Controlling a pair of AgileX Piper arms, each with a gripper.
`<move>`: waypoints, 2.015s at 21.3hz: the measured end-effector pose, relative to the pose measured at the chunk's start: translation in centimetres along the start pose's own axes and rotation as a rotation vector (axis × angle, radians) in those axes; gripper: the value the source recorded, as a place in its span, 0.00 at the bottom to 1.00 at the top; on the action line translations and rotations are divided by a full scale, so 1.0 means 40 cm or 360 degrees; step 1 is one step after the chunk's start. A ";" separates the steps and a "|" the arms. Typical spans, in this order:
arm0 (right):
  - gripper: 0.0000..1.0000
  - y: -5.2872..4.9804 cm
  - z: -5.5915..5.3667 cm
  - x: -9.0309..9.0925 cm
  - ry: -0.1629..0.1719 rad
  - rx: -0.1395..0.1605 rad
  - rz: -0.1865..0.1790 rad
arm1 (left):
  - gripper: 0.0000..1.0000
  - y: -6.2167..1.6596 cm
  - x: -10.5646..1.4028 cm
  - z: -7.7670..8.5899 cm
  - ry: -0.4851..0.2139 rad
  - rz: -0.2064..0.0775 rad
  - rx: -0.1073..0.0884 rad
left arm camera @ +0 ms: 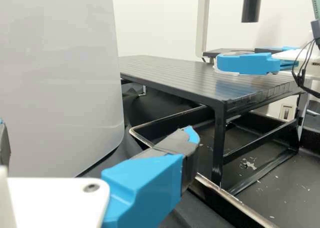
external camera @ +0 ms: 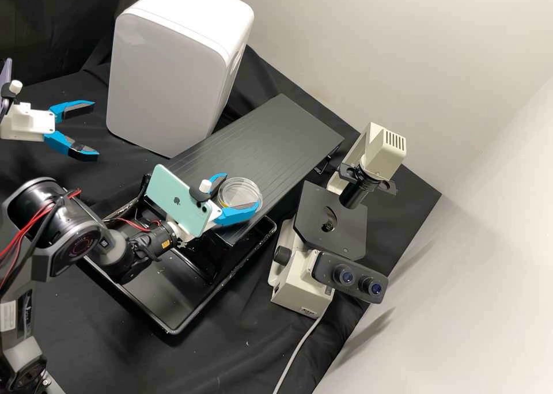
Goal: Place the lid on the petri dish
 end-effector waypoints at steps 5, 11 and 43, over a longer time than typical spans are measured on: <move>0.00 0.001 0.001 0.000 -0.0002 0.0000 0.0002 | 1.00 0.000 0.000 0.000 0.0000 0.0000 0.0000; 0.00 0.016 0.011 0.011 -0.0040 0.0068 0.0014 | 1.00 0.000 0.000 0.000 0.0000 0.0000 0.0000; 1.00 0.011 0.000 0.064 -0.0054 0.0330 -0.0154 | 1.00 0.007 0.007 0.000 -0.0004 0.0019 0.0005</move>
